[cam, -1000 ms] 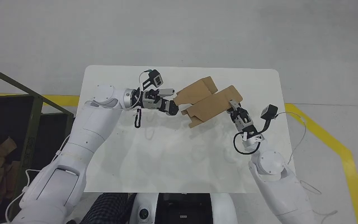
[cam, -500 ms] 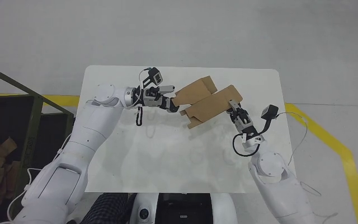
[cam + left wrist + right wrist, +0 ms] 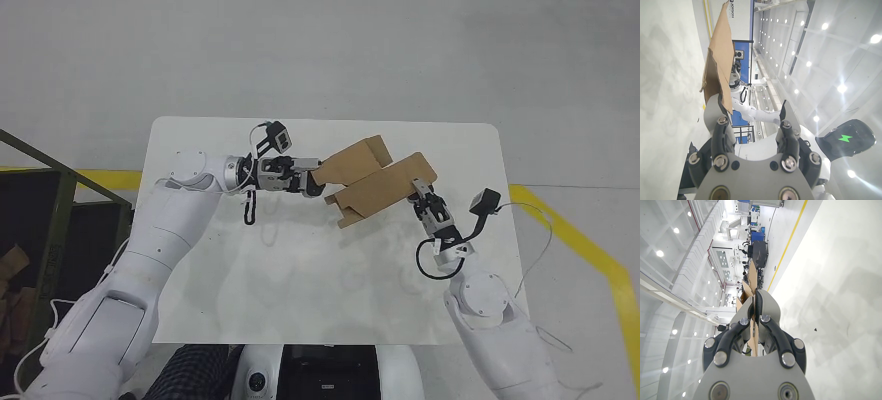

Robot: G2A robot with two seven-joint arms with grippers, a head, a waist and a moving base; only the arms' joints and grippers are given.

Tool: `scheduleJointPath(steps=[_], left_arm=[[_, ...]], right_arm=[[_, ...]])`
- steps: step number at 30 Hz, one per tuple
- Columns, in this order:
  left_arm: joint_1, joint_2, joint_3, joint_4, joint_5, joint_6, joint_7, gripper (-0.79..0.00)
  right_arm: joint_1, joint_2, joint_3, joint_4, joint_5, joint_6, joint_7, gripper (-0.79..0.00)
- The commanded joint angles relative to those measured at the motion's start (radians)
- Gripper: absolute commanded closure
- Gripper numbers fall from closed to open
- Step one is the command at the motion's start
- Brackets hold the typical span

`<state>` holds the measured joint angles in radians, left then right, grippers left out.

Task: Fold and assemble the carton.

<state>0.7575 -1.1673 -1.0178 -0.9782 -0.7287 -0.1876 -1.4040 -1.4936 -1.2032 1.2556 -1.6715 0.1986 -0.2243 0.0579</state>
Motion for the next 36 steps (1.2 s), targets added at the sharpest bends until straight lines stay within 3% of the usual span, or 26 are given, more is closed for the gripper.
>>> scheduleJointPath(steps=[1,10,15,26,32,36], left_arm=[[-0.004,-0.002,0.003,0.006,0.004,0.002,0.001,-0.489],[-0.018,-0.011,0.018,0.043,0.028,0.007,0.017,-0.474],[-0.028,-0.018,0.027,0.065,0.026,0.002,0.016,-0.388],[-0.046,-0.030,0.038,0.105,0.031,-0.004,0.012,-0.323],[-0.051,-0.035,0.041,0.121,0.032,-0.005,0.009,-0.219],[-0.053,-0.038,0.041,0.126,0.031,-0.006,0.004,-0.080]], right_arm=[[-0.002,-0.001,0.002,-0.003,-0.005,0.000,-0.002,0.000],[-0.015,-0.007,0.008,-0.019,-0.021,0.001,-0.004,0.000],[-0.021,-0.010,0.010,-0.029,-0.027,-0.001,-0.001,0.000],[-0.032,-0.016,0.013,-0.045,-0.044,-0.001,0.000,0.000],[-0.042,-0.019,0.019,-0.060,-0.050,-0.005,0.005,0.000],[-0.050,-0.020,0.023,-0.072,-0.056,-0.006,0.006,0.000]])
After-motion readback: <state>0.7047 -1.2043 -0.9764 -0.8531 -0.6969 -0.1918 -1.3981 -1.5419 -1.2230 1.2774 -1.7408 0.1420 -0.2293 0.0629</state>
